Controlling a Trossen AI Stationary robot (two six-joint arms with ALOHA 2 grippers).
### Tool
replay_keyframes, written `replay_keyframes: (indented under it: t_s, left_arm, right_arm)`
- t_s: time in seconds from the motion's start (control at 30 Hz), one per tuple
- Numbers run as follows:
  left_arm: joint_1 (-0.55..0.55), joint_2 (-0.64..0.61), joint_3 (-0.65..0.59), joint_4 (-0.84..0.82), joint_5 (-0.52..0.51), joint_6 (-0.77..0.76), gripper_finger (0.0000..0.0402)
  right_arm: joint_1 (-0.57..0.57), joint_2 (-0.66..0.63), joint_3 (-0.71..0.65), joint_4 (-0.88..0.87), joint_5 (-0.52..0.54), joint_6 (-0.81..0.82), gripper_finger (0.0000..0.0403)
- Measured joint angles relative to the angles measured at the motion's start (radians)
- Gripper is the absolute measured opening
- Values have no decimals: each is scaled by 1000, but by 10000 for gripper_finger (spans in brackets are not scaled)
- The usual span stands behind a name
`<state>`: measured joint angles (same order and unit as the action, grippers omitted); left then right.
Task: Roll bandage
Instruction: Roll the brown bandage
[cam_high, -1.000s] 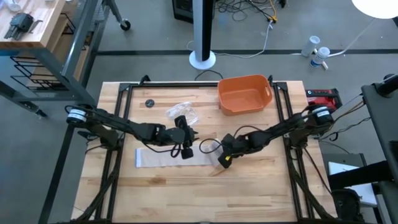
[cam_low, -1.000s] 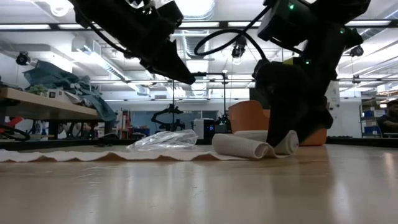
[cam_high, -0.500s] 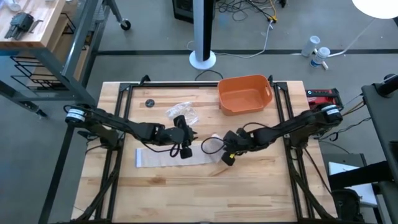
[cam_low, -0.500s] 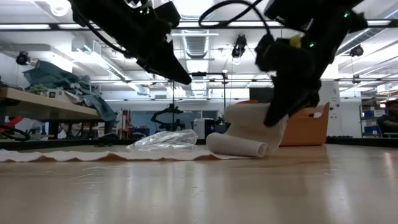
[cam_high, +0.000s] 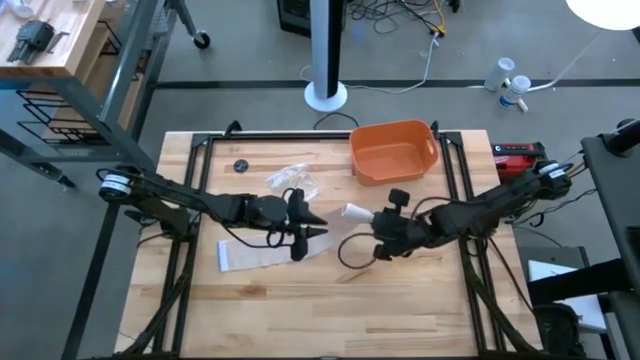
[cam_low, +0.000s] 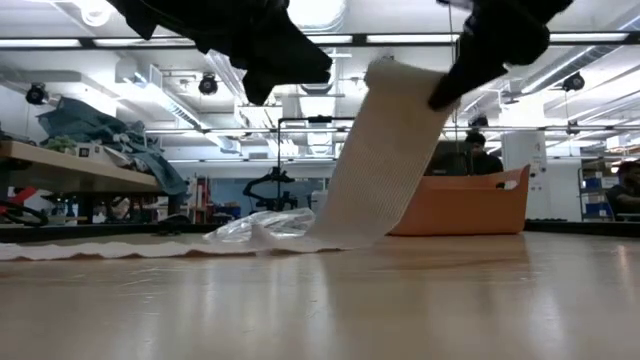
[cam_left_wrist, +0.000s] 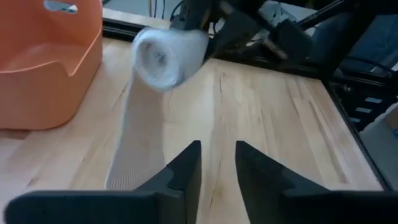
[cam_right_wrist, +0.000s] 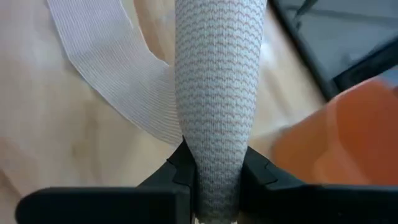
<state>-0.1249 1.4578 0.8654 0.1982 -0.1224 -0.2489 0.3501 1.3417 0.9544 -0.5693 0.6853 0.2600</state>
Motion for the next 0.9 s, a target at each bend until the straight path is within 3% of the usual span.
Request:
replay_keyframes:
  t_s: [0.27,0.43,0.6,0.9]
  left_arm:
    - [5,7,4,97,-17,4,189]
    - [6,7,3,120,-18,24,219]
    - [5,6,2,113,-22,23,220]
    - [7,26,3,132,-25,40,181]
  right_arm:
    - [57,80,109,-64,90,-134,51]
    - [69,155,175,-90,136,-189,51]
    - [71,216,233,-111,171,-218,51]
    - [71,248,274,-113,182,-228,51]
